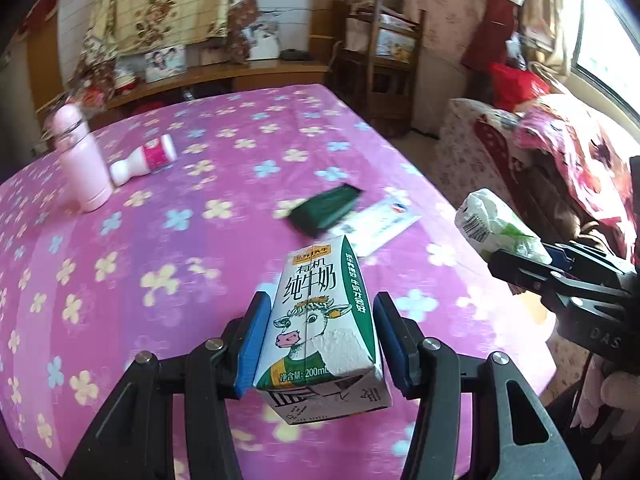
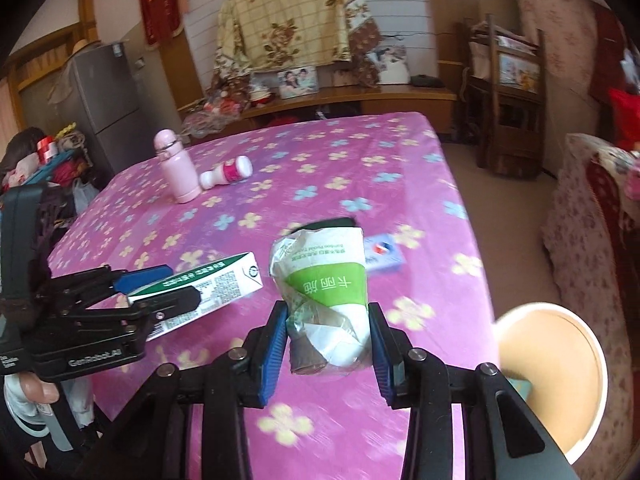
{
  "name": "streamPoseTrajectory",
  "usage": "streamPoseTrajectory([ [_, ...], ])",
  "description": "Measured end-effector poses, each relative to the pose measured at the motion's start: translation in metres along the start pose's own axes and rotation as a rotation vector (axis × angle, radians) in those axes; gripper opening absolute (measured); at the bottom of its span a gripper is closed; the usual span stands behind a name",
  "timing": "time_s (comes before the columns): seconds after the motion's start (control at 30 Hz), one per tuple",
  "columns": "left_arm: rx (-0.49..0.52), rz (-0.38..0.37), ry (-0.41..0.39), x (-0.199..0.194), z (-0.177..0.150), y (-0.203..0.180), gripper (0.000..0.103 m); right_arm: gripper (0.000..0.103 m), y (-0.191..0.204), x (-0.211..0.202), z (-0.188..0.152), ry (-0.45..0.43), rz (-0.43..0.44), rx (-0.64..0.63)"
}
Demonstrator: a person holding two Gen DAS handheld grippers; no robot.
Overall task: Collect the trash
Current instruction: 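Carry the pack and milk carton over the bin and open both tools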
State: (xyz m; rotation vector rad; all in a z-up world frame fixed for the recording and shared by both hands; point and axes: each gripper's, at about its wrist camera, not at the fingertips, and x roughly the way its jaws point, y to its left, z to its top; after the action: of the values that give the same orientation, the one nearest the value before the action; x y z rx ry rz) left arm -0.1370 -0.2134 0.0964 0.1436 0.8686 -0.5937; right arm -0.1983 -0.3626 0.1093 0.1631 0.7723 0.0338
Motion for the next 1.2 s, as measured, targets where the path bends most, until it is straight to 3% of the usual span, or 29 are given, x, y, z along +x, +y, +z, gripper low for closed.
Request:
streamPoseTrajectory([
  [0.43, 0.111, -0.074, 0.019, 0.012, 0.005, -0.078, 0.055, 0.041, -0.073, -0.031, -0.026, 0.003, -0.100, 0.113],
  [1.2, 0.175, -0.196, 0.089, 0.055, 0.009, -0.157, 0.055, 0.041, -0.167, -0.049, -0.055, 0.019, -0.230, 0.285],
])
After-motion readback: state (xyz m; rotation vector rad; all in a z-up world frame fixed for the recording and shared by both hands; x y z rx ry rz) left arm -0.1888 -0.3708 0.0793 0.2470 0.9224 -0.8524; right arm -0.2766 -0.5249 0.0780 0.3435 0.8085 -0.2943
